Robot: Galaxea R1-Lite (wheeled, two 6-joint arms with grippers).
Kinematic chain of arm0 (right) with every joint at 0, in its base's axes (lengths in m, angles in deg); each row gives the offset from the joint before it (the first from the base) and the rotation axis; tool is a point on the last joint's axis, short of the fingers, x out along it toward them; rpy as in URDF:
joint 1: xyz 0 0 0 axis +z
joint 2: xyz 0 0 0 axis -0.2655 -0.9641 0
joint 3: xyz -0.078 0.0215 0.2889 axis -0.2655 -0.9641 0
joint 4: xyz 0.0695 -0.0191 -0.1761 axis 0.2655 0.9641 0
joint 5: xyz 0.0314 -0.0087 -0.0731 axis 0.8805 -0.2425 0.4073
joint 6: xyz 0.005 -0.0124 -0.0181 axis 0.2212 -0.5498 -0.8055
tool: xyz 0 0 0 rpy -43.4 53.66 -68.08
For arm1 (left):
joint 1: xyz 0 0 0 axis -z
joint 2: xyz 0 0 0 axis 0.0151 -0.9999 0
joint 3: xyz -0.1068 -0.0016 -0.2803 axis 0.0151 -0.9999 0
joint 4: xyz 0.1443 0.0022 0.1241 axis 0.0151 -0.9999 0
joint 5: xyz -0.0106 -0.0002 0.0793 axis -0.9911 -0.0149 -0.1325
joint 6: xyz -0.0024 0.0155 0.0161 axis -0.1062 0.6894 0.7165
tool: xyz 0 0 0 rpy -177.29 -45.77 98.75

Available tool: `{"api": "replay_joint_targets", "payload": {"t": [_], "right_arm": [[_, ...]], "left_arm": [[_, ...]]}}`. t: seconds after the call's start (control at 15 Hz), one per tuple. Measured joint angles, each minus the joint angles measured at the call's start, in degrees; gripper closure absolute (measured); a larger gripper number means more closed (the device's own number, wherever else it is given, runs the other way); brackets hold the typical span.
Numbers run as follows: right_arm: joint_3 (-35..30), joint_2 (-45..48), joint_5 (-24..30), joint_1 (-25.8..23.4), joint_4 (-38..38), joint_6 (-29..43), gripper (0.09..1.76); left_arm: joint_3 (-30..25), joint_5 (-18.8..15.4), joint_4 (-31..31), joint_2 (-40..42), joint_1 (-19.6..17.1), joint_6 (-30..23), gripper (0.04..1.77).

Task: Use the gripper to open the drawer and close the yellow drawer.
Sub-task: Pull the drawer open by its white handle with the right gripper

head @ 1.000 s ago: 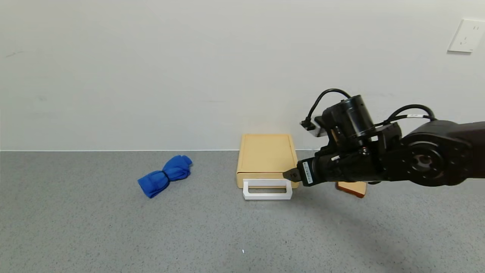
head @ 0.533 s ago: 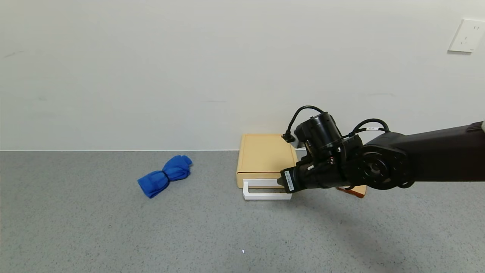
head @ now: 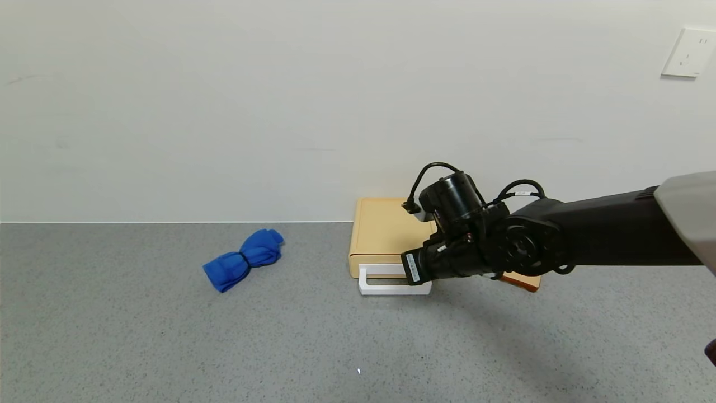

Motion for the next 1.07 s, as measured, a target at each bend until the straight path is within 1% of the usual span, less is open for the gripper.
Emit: {"api": "replay_joint_targets", "payload": {"t": [0.13, 0.27, 0.4, 0.6, 0.8, 1.07], "right_arm": [[2.36, -1.49, 4.73, 0.0, 2.01, 0.02, 1.73], [3.69, -2.65, 11.26, -0.59, 2.38, -0.66, 1.73], [4.82, -3.83, 13.57, -1.29, 2.67, -2.73, 1.73], [7.5, -5.97, 13.87, -1.61, 3.39, -4.24, 1.73], [13.25, -8.62, 13.19, -1.66, 8.96, -3.67, 1.73], [20.72, -12.95, 7.38, -1.35, 13.12, 1.19, 1.73]], "left_arm": [[0.0, -0.02, -0.02, 0.0, 0.0, 0.0, 0.09], [0.0, -0.02, -0.02, 0.0, 0.0, 0.0, 0.09], [0.0, 0.0, 0.0, 0.0, 0.0, 0.0, 0.09], [0.0, 0.0, 0.0, 0.0, 0.0, 0.0, 0.09], [0.0, -0.02, 0.0, 0.0, 0.0, 0.0, 0.09], [0.0, -0.02, 0.0, 0.0, 0.0, 0.0, 0.09]]}}
